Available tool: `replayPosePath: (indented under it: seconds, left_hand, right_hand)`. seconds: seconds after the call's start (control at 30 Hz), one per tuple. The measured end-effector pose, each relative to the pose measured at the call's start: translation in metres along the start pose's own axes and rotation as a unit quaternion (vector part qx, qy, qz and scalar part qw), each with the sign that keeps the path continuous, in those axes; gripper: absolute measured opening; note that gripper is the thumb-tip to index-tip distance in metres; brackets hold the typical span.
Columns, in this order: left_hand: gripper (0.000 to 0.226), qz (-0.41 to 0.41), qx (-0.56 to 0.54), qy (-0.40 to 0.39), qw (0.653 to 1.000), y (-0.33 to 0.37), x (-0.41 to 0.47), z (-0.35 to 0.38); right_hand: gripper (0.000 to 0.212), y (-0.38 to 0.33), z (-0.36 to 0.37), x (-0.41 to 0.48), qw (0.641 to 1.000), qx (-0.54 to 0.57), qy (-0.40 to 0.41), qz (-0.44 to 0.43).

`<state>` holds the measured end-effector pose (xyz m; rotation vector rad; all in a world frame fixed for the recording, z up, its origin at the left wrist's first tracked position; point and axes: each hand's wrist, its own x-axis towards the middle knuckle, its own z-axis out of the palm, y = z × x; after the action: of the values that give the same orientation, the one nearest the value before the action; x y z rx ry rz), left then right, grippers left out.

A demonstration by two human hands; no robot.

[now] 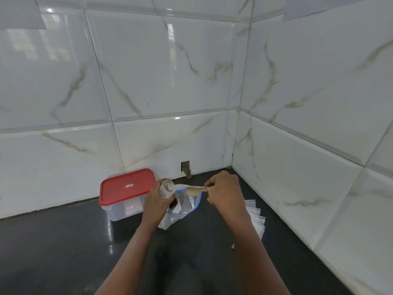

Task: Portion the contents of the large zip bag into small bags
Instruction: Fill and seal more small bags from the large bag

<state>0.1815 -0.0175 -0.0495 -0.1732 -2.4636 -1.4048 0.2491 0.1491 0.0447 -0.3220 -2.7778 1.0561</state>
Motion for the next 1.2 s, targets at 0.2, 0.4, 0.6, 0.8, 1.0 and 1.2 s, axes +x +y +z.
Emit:
replayPosePath:
  seconds: [0.2, 0.4, 0.6, 0.8, 1.0, 1.2]
  left_hand:
    - [0.040, 0.044, -0.022, 0.040, 0.998, 0.003, -0.004, -0.009]
    - [0.043, 0.081, -0.027, 0.056, 0.995, 0.007, -0.009, -0.009]
    - [0.042, 0.097, -0.011, 0.074, 0.993, 0.011, -0.003, -0.007]
    - [0.041, 0.112, -0.020, 0.078, 0.990, 0.012, -0.004, -0.004]
    - [0.042, 0.156, 0.006, 0.072, 0.985, 0.007, -0.002, 0.001]
    - [0.040, 0.144, 0.019, 0.048, 0.988, -0.005, -0.009, 0.006]
  right_hand:
    - [0.036, -0.010, 0.053, 0.010, 0.986, -0.116, -0.087, -0.080]
    - [0.028, -0.007, 0.073, 0.023, 0.980, -0.168, -0.068, -0.081]
    - [0.028, 0.003, 0.070, 0.026, 0.982, -0.161, -0.021, -0.100]
    - [0.031, 0.016, 0.077, 0.021, 0.999, 0.000, 0.005, -0.047]
    - [0.028, 0.030, 0.093, 0.011, 0.995, 0.090, 0.040, -0.015]
    - [0.030, 0.047, 0.118, -0.002, 1.000, -0.011, 0.007, -0.025]
